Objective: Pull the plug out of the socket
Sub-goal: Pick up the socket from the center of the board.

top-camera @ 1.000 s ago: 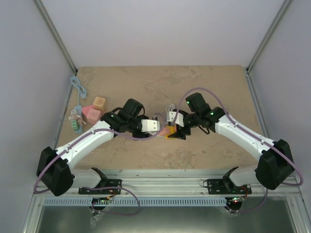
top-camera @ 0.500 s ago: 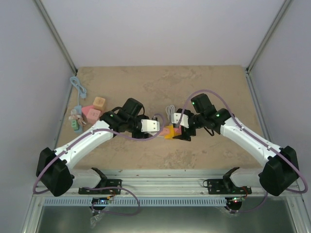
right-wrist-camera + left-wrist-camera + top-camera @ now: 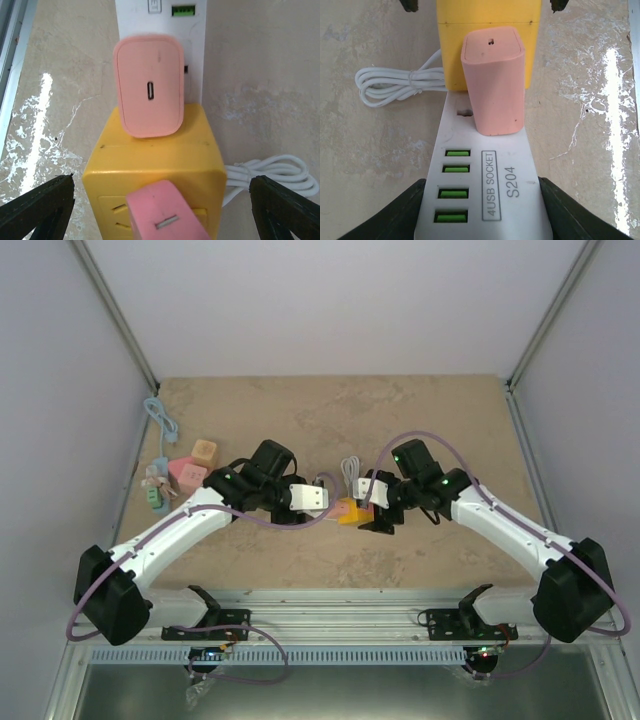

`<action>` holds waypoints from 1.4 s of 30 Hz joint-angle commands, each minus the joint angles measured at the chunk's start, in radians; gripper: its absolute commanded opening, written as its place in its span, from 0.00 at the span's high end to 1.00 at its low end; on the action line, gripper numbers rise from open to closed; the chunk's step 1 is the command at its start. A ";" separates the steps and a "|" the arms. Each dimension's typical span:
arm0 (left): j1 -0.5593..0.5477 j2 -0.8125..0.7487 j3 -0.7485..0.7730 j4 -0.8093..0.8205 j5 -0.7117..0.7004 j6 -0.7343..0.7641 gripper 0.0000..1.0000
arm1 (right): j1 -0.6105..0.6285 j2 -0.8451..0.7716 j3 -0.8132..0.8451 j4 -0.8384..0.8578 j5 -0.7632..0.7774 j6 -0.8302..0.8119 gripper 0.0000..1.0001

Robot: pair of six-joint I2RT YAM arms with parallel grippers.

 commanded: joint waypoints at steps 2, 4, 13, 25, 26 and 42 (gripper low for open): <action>0.002 -0.033 0.059 0.055 0.043 0.004 1.00 | -0.002 -0.014 -0.048 0.058 0.031 0.000 0.09; 0.002 -0.032 0.058 0.054 0.042 0.005 1.00 | -0.002 -0.014 -0.056 0.075 0.040 0.000 0.14; 0.002 -0.027 0.060 0.054 0.059 0.003 1.00 | -0.002 -0.039 -0.075 0.099 0.001 -0.011 0.55; 0.002 -0.014 0.094 0.041 0.089 -0.024 0.83 | -0.006 -0.089 -0.106 0.144 -0.041 0.004 0.76; 0.002 -0.015 0.097 0.044 0.087 -0.032 0.81 | -0.009 -0.096 -0.109 0.152 -0.047 0.010 0.77; 0.105 -0.029 0.228 -0.038 0.293 -0.045 0.00 | -0.161 -0.177 -0.099 0.183 -0.297 0.071 0.83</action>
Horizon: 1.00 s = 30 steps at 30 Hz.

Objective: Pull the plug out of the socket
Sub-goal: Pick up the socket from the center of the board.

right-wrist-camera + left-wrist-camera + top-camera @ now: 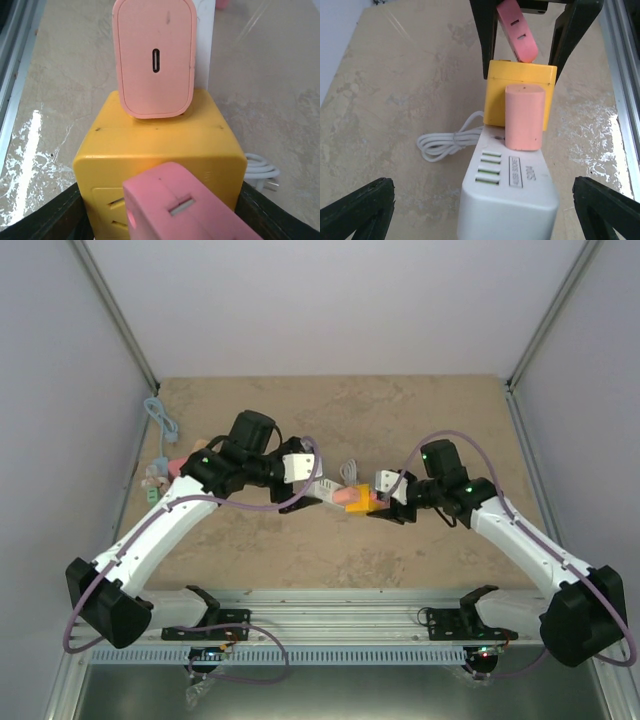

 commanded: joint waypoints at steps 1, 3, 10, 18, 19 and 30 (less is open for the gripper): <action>0.039 -0.021 0.038 -0.020 0.121 -0.002 0.00 | -0.041 -0.060 0.018 0.072 -0.169 0.030 0.83; 0.047 -0.023 0.038 -0.022 0.139 0.007 0.00 | -0.056 -0.067 0.027 0.064 -0.203 0.034 0.83; 0.047 -0.005 0.029 -0.060 0.230 0.050 0.01 | -0.077 -0.056 0.062 0.035 -0.299 0.036 0.83; 0.044 0.047 0.026 -0.023 0.277 0.007 0.02 | -0.077 -0.019 0.094 0.026 -0.356 0.059 0.80; 0.042 0.055 0.026 -0.022 0.278 0.007 0.02 | -0.077 -0.019 0.094 0.028 -0.357 0.061 0.80; 0.029 0.090 0.045 0.004 0.298 -0.021 0.11 | -0.077 -0.012 0.071 0.048 -0.344 0.058 0.80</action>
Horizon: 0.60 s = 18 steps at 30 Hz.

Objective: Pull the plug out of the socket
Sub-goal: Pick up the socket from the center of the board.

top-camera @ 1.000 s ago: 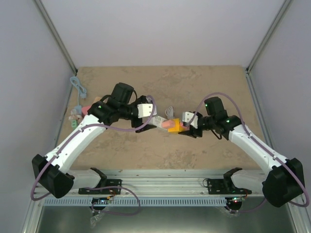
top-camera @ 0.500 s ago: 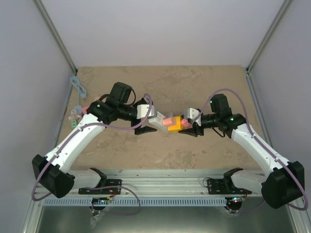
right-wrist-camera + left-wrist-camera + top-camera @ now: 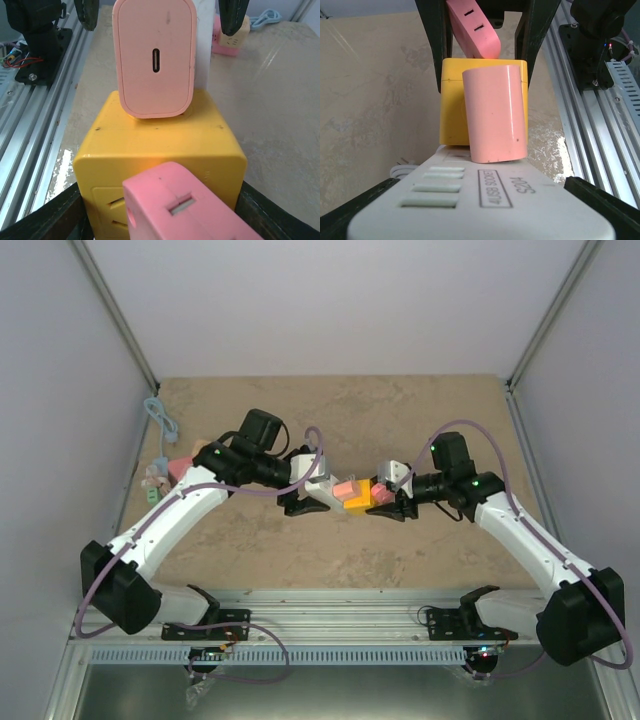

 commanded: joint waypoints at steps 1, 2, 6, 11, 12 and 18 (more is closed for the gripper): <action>-0.005 0.008 0.030 0.025 0.040 -0.008 0.12 | -0.001 -0.012 0.022 0.069 -0.074 0.007 0.80; -0.004 0.009 0.030 0.023 0.041 -0.008 0.13 | 0.000 -0.014 0.019 0.071 -0.071 0.006 0.80; -0.004 0.009 0.027 0.020 0.041 -0.006 0.20 | 0.000 -0.015 0.006 0.085 -0.057 0.006 0.80; -0.005 -0.005 0.020 0.020 0.039 -0.001 0.37 | -0.001 -0.017 0.000 0.090 -0.050 0.007 0.80; -0.005 -0.009 0.018 0.022 0.038 0.000 0.40 | -0.001 -0.019 -0.004 0.091 -0.048 0.007 0.80; -0.005 -0.036 0.007 0.026 0.031 -0.001 0.52 | -0.001 -0.028 -0.015 0.095 -0.041 0.005 0.79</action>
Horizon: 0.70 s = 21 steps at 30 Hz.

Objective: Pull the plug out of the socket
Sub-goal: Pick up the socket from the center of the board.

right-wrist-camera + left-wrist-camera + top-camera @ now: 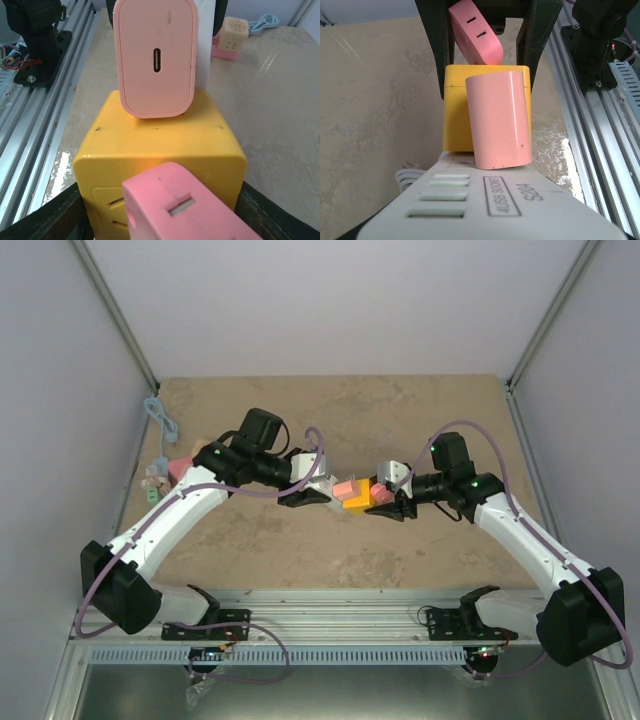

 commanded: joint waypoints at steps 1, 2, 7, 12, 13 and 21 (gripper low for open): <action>-0.004 -0.044 0.003 0.007 0.027 -0.001 0.55 | -0.002 -0.029 -0.007 0.073 -0.038 -0.001 0.79; -0.004 -0.047 0.001 0.006 0.027 0.000 0.57 | -0.001 -0.031 -0.008 0.073 -0.037 0.000 0.79; -0.004 -0.048 -0.003 0.001 0.025 -0.001 0.82 | -0.002 -0.027 0.000 0.069 -0.038 0.000 0.72; -0.004 -0.051 -0.007 0.008 0.005 -0.010 1.00 | -0.002 -0.022 0.009 0.045 -0.036 -0.026 0.42; -0.004 -0.052 -0.008 0.008 0.001 -0.011 1.00 | -0.002 -0.021 0.011 0.035 -0.037 -0.037 0.38; -0.005 -0.047 -0.035 0.038 -0.032 -0.033 1.00 | 0.002 -0.013 0.017 -0.006 -0.043 -0.077 0.02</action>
